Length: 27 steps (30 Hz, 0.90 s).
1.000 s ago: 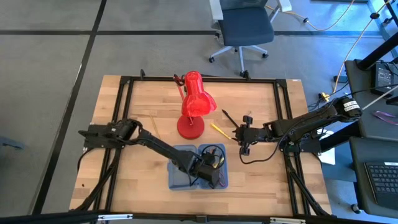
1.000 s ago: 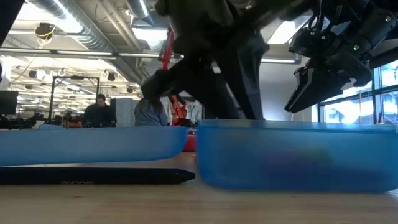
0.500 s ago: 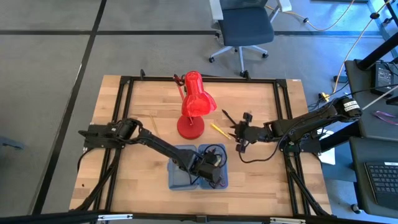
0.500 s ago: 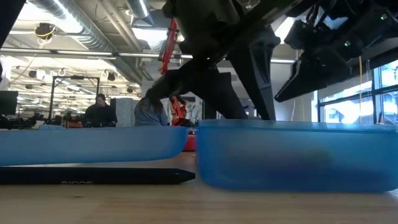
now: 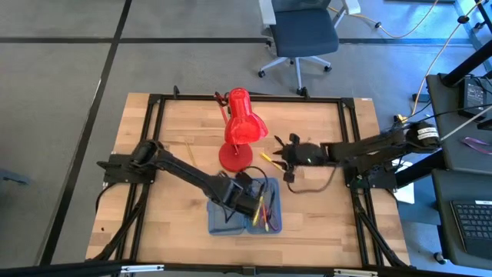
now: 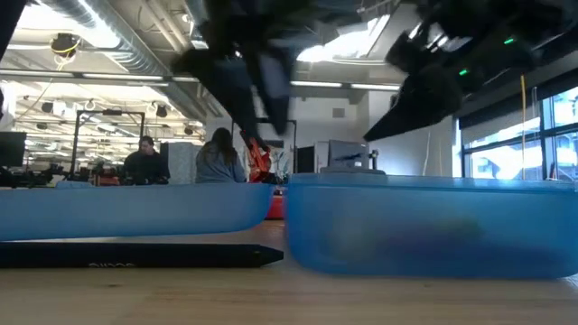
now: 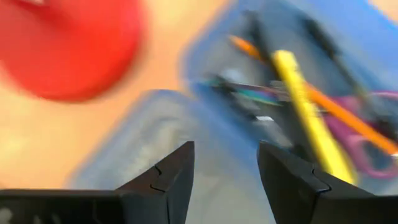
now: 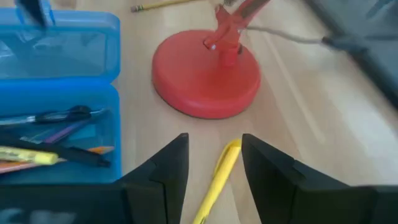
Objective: Pick & place school supplies into a supply box
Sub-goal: Put the yellow pen into the blue supply box
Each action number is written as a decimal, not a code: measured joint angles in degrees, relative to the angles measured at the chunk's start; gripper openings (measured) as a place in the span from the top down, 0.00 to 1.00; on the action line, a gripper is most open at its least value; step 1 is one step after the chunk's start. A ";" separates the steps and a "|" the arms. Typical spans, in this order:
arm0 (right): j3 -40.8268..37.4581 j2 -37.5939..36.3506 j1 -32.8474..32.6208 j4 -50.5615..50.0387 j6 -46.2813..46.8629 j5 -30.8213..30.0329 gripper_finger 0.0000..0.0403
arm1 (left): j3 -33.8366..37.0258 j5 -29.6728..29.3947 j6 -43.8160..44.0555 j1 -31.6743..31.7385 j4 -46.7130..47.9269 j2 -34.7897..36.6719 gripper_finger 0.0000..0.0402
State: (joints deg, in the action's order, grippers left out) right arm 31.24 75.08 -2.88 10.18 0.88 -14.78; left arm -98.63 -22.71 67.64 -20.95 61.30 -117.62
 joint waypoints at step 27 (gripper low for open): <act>19.53 25.26 12.36 -17.37 3.59 10.24 0.62 | 0.00 -14.60 1.67 -1.18 22.97 8.37 0.58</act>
State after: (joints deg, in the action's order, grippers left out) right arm 50.76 100.33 9.47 -7.19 4.46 -4.53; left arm -98.63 -37.32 69.31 -22.13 84.27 -109.25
